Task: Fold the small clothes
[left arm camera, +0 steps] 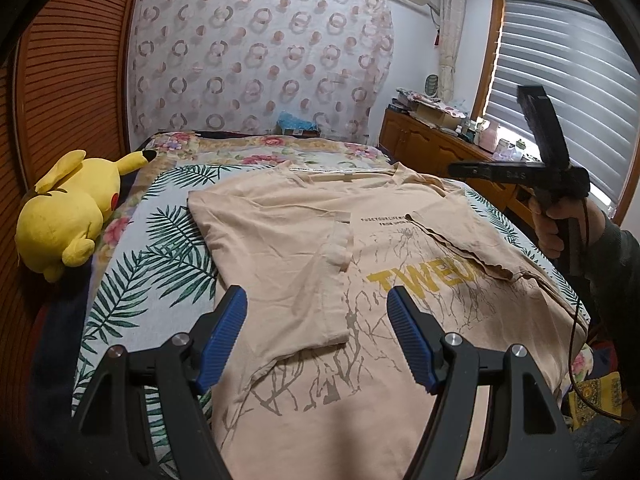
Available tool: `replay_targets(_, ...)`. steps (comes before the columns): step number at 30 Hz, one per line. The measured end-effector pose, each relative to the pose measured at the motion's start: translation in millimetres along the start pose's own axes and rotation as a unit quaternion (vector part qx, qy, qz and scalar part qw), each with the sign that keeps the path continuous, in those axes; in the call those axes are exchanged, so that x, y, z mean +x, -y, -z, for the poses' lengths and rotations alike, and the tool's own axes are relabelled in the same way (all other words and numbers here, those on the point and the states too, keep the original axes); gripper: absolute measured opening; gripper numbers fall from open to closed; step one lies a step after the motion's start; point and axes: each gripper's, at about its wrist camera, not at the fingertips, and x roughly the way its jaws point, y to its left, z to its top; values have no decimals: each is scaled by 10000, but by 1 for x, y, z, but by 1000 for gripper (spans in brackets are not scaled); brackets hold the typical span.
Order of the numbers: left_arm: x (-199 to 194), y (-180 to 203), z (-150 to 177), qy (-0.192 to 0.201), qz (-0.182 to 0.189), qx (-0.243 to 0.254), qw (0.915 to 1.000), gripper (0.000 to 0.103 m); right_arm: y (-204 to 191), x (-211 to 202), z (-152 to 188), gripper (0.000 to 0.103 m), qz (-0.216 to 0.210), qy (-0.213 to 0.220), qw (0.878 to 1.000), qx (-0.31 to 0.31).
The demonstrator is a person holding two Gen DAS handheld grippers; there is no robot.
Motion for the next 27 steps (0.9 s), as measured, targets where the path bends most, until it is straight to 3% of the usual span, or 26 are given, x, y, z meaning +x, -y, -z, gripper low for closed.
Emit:
replay_targets(8, 8, 0, -7, -82, -24, 108, 9999, 73, 38, -12, 41, 25, 519, -358, 9980, 80)
replay_targets(9, 11, 0, -10, -96, -46, 143, 9998, 73, 46, -10, 46, 27, 586, -422, 9973, 119)
replay_targets(11, 15, -2, -16, -136, -99, 211, 9996, 73, 62, -5, 54, 45, 714, -540, 9959, 166)
replay_targets(12, 18, -4, -19, -153, -119, 242, 9995, 73, 70, -2, 57, 48, 757, -597, 9951, 213)
replay_targets(27, 79, -47, -59, -685, -324, 308, 9966, 73, 160, 42, 59, 50, 993, -848, 9864, 995)
